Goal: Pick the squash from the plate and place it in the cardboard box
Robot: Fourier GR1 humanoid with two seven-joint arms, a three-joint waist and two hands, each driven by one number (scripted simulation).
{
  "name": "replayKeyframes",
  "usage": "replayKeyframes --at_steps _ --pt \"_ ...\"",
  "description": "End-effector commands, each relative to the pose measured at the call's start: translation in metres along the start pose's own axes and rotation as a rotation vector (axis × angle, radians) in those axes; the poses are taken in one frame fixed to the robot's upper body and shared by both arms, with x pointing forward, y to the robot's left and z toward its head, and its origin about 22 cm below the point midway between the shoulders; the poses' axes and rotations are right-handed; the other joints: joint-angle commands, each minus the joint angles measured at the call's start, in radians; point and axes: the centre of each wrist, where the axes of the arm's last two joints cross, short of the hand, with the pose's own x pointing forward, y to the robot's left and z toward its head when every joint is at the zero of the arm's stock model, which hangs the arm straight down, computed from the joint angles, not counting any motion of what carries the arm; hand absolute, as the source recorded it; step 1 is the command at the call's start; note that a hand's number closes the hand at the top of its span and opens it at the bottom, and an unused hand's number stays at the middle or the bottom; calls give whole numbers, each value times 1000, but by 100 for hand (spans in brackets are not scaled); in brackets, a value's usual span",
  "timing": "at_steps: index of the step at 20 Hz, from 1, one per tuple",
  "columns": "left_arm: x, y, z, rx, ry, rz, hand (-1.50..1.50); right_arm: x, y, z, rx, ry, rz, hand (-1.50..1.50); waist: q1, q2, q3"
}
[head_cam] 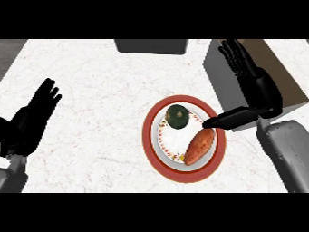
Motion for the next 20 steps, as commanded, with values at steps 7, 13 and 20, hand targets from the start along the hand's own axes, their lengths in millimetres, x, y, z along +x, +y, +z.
replayKeyframes --at_steps 7,13,20 --pt "5 28 11 39 39 43 0 7 -19 1 394 -124 293 -150 -38 -9 -4" --pt "5 27 16 33 37 47 0 40 -25 -30 571 52 732 -150 -35 -12 -6" --pt "8 35 23 36 28 55 0 59 45 -40 761 235 899 -150 -46 -14 -4"
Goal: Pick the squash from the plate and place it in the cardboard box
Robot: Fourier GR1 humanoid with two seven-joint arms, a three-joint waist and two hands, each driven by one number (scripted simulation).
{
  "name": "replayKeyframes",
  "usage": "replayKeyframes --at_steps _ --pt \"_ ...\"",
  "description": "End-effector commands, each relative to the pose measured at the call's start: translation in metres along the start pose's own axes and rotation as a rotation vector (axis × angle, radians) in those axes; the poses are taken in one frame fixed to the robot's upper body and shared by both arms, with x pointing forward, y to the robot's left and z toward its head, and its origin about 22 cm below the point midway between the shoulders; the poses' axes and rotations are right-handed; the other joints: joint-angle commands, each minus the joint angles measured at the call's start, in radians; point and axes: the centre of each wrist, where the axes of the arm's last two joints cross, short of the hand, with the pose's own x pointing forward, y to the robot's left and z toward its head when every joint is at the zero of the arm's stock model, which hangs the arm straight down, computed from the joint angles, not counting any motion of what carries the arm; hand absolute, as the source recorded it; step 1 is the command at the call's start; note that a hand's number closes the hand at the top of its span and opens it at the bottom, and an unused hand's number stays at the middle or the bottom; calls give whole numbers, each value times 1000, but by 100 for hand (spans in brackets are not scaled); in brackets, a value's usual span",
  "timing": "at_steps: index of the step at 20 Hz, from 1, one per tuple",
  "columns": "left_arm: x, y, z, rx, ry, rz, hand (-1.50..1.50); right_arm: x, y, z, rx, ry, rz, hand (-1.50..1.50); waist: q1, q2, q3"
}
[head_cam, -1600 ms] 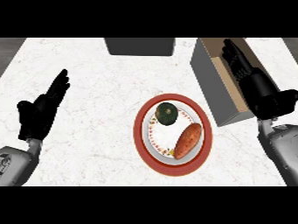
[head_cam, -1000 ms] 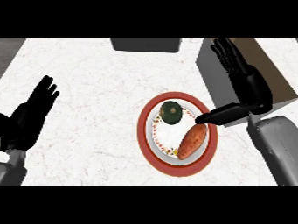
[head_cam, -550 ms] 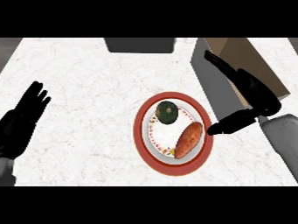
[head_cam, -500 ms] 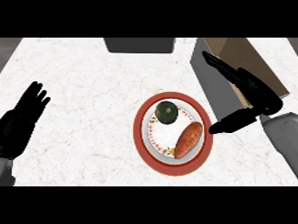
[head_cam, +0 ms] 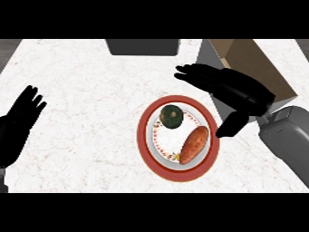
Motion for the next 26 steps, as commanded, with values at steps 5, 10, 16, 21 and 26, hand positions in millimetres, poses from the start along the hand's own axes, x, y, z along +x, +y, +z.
replayKeyframes --at_steps 5,10,16,21,26 --pt "-11 -14 -1 0 -18 11 0 46 14 -32 216 151 58 -150 -8 5 1" --pt "-8 -1 7 9 5 -12 0 29 13 -41 235 217 29 -150 0 7 2" --pt "-4 -1 10 -4 -1 6 0 41 30 -34 299 258 71 -150 -4 5 2" --pt "-5 0 5 -10 0 9 0 23 37 -57 301 244 60 -150 1 8 2" --pt "-16 -16 1 -15 -2 7 0 12 58 -54 271 203 39 -150 -1 9 3"
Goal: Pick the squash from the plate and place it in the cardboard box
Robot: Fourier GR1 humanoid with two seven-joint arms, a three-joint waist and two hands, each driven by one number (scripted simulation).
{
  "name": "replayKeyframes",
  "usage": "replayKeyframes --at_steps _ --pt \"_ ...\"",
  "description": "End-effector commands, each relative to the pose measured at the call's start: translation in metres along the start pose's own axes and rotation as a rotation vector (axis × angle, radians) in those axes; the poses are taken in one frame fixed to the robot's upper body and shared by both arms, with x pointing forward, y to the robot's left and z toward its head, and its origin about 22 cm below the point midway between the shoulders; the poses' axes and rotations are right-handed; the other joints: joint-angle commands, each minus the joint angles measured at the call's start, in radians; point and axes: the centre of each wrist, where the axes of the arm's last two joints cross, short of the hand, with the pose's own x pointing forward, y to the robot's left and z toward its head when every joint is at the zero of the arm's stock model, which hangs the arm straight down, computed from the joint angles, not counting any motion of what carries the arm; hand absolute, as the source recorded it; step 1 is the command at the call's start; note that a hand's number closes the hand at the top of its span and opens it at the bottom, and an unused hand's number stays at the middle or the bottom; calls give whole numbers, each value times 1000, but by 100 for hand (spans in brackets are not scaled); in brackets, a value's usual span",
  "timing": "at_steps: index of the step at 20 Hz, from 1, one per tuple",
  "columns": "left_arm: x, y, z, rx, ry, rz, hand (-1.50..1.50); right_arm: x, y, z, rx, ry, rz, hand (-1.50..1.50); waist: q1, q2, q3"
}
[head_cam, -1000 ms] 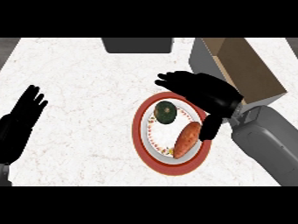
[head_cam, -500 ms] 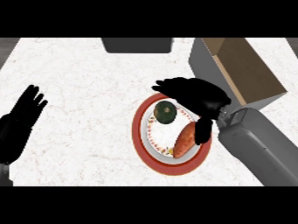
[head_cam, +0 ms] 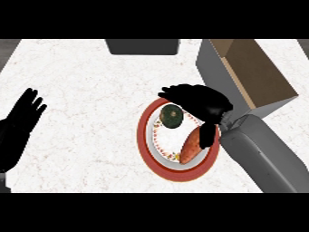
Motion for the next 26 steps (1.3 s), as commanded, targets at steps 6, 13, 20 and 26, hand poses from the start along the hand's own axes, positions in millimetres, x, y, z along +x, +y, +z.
replayKeyframes --at_steps 6,13,20,26 --pt "9 0 -9 -10 10 7 0 20 -5 -14 -47 -52 23 -150 -1 0 0" --pt "-2 -3 1 -7 5 -14 0 28 -8 -15 -6 -4 80 -150 -1 0 0" --pt "8 2 3 19 -25 -6 0 27 15 -25 30 37 95 -150 -1 -1 0" --pt "-7 7 -6 1 5 -9 0 13 30 -35 7 79 108 -150 -1 1 0"
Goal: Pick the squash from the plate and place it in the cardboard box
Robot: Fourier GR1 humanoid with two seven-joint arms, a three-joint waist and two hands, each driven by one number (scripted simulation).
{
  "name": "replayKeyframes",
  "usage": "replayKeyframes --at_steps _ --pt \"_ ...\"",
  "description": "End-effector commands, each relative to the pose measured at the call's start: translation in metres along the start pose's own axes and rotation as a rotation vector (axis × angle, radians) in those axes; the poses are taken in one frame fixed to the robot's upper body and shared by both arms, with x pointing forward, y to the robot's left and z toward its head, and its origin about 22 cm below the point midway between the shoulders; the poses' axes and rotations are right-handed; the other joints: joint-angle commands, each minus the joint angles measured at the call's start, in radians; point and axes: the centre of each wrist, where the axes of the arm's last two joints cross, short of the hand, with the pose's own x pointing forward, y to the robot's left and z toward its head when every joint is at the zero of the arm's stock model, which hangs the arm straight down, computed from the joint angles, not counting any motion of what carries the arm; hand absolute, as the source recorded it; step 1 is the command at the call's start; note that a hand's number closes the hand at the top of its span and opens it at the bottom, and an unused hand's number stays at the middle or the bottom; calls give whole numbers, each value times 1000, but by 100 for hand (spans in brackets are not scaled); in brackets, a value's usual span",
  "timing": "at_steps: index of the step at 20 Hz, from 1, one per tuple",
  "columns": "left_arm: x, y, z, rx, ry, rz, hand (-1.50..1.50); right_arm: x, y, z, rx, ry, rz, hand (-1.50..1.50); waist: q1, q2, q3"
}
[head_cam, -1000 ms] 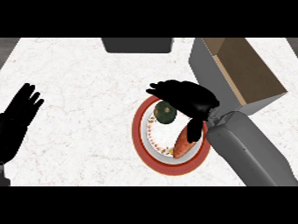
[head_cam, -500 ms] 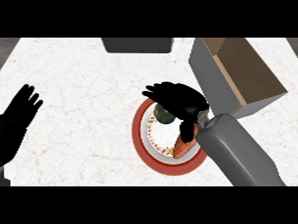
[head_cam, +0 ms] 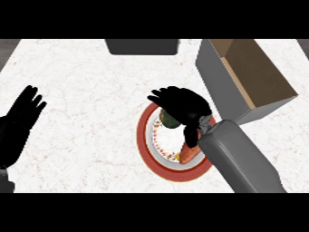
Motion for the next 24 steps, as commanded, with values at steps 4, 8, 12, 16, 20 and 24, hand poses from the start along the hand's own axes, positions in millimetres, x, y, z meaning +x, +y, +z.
replayKeyframes --at_steps 4,8,12,16,20,24 --pt "2 2 10 -12 -2 1 0 -3 17 -20 9 34 6 -150 4 1 0" --pt "1 -28 9 0 -4 17 0 -13 11 -24 45 25 32 -150 4 0 0" --pt "-6 -1 -4 0 -11 -7 0 -20 21 -31 65 32 41 -150 2 1 0" --pt "-9 10 0 1 18 8 0 -18 17 -28 62 33 41 -150 1 0 0" --pt "-1 -13 -4 -8 10 8 0 -2 28 -30 64 48 47 -150 0 0 0" --pt "5 -14 3 -15 0 4 0 -14 47 -44 68 42 35 -150 7 1 0"
